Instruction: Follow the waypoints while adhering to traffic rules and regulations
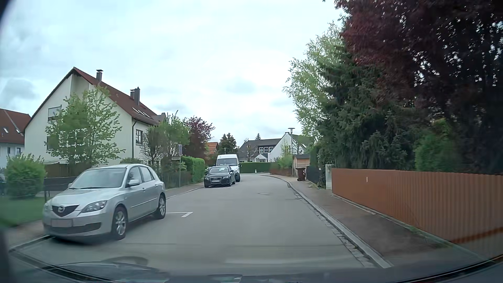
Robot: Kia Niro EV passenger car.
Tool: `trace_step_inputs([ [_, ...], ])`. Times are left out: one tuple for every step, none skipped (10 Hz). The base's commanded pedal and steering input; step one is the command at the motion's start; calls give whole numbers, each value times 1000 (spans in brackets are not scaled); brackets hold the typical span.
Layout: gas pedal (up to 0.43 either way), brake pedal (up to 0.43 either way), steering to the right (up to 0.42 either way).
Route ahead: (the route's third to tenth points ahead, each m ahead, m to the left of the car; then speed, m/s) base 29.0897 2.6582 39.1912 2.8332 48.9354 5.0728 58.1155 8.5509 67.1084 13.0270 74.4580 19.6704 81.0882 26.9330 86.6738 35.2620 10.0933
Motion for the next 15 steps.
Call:
trace_step_inputs([
  [47,6,1],
  [47,12,1],
  [47,12,1],
  [47,6,1],
  [39,6,1],
  [28,12,-1],
  [20,6,-5],
  [20,6,-5],
  [20,6,-6],
  [20,6,-5],
  [20,12,-5],
  [20,12,-6],
  [39,6,-5],
  [47,6,-3],
  [47,6,-4],
])
